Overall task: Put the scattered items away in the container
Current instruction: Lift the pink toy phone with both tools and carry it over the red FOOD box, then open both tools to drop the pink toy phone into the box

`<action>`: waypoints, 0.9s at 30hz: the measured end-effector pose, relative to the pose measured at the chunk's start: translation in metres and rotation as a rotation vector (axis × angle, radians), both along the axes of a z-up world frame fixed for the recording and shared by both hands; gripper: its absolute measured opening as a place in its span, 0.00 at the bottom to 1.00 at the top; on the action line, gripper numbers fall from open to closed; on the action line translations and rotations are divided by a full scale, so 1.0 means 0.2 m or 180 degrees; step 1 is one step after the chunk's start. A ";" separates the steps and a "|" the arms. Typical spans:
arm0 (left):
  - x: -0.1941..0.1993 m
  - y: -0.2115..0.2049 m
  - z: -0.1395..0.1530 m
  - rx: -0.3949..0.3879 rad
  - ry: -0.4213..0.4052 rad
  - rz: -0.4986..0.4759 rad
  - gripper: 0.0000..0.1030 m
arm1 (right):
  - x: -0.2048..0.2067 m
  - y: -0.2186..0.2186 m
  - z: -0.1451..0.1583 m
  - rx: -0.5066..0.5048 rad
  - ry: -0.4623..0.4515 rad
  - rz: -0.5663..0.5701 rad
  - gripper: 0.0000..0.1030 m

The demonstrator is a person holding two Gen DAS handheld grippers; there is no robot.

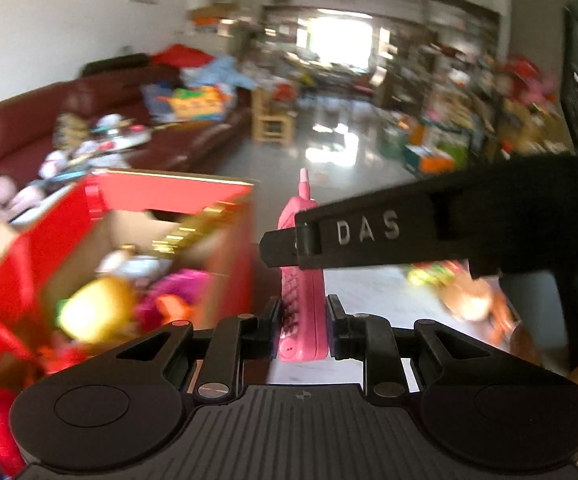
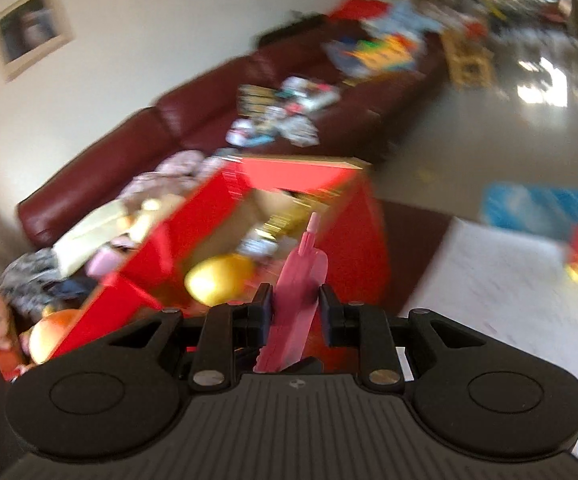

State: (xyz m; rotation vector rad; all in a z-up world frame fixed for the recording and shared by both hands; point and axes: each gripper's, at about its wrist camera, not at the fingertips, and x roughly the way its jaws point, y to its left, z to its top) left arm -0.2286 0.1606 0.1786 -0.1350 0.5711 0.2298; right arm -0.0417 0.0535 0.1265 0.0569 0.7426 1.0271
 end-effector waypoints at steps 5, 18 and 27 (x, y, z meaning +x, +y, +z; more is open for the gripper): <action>-0.11 0.23 0.07 -0.0115 -0.0062 0.0374 0.20 | -0.09 0.30 0.06 0.0082 -0.0206 0.0382 0.28; -0.13 0.47 -0.03 -0.0377 0.0080 0.0970 0.92 | 0.00 0.40 -0.06 0.0141 0.0078 0.0145 0.77; -0.05 0.44 -0.08 -0.0317 0.0142 0.0821 0.92 | 0.00 0.36 -0.12 0.0072 0.0234 0.0163 0.79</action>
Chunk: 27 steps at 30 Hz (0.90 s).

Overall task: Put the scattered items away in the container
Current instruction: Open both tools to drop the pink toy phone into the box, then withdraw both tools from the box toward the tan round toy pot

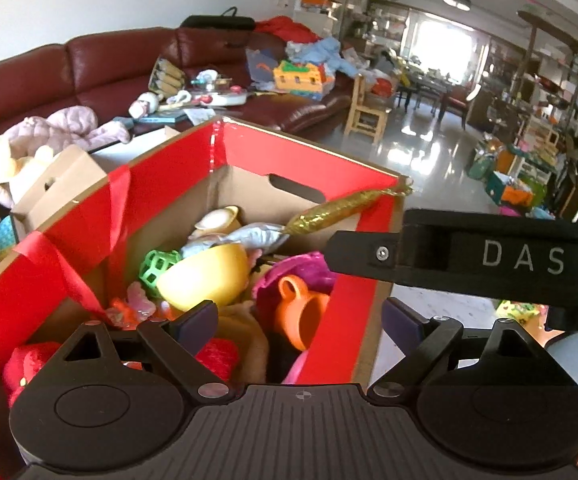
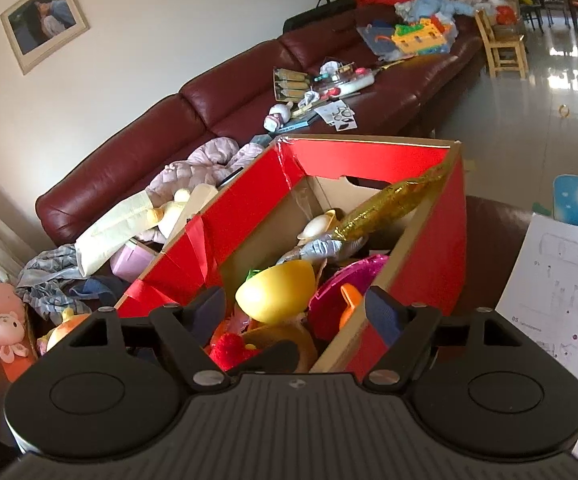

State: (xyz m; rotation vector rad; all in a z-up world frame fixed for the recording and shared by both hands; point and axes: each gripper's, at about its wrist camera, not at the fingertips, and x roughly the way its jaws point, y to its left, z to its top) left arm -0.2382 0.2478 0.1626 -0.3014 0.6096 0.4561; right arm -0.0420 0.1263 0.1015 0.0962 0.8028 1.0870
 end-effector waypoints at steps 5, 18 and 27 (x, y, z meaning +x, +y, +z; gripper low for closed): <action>0.02 -0.06 0.01 0.0063 0.0012 -0.0080 0.92 | 0.02 -0.05 0.01 0.0040 0.0057 -0.0061 0.80; 0.20 -0.34 0.03 0.0255 0.0050 -0.0529 0.92 | 0.14 -0.28 -0.01 0.0095 0.0110 -0.0400 0.82; 0.42 -0.59 -0.14 0.0330 0.0341 -0.0948 0.92 | 0.31 -0.55 -0.16 0.0016 0.0310 -0.0834 0.82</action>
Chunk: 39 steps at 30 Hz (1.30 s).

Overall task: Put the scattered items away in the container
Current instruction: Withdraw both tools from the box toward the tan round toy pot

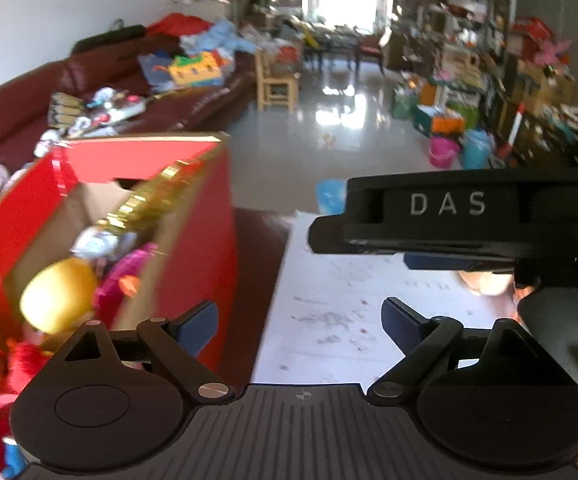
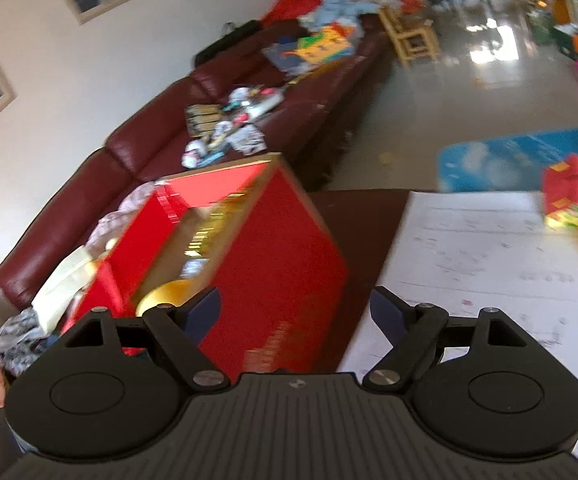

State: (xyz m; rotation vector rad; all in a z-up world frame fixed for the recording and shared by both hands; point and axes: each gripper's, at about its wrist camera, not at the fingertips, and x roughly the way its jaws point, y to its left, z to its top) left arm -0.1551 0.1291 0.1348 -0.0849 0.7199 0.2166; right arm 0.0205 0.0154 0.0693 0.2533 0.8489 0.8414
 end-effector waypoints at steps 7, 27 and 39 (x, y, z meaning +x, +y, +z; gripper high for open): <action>0.20 -0.16 -0.22 -0.0052 0.0254 -0.0292 0.92 | 0.18 -0.25 -0.24 -0.0270 0.0217 -0.0383 0.83; 0.74 -0.44 -0.74 -0.0076 0.0653 -0.0820 0.92 | 0.91 -0.81 -0.65 -0.0929 -0.0167 -0.1564 0.83; 0.82 -0.46 -0.84 -0.0076 0.0731 -0.0818 0.92 | 1.10 -0.85 -0.87 -0.0795 -0.0137 -0.1468 0.83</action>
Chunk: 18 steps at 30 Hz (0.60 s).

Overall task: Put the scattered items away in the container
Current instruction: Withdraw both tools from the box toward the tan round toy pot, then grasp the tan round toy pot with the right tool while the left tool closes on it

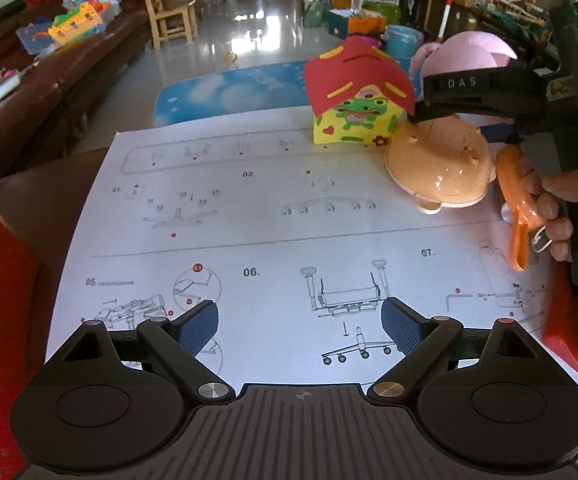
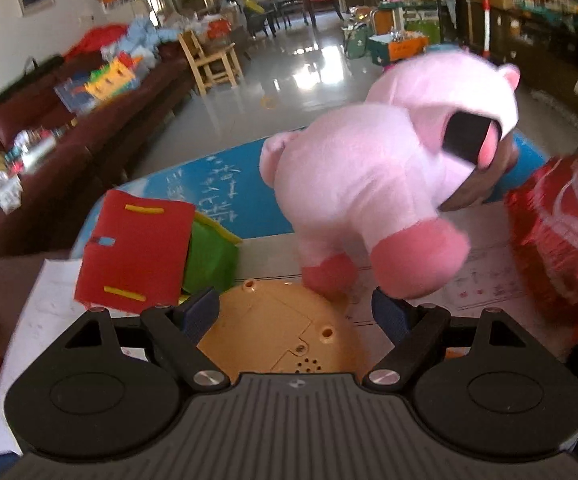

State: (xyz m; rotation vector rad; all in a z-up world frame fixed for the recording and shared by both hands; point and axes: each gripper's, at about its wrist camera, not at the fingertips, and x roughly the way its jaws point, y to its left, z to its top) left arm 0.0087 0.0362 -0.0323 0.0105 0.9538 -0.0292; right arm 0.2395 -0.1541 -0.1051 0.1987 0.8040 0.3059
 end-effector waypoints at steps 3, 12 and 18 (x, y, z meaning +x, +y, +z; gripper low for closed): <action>0.01 0.00 -0.02 -0.0021 0.0032 0.0000 0.92 | -0.03 0.04 0.00 0.0014 0.0029 0.0119 0.84; -0.09 -0.04 0.02 0.0041 -0.0109 -0.0279 0.92 | -0.30 0.20 0.06 -0.0003 0.0269 0.0888 0.84; -0.19 -0.09 0.05 0.0340 -0.0307 -0.0642 0.92 | -0.49 0.27 0.11 -0.0051 0.0471 0.1325 0.78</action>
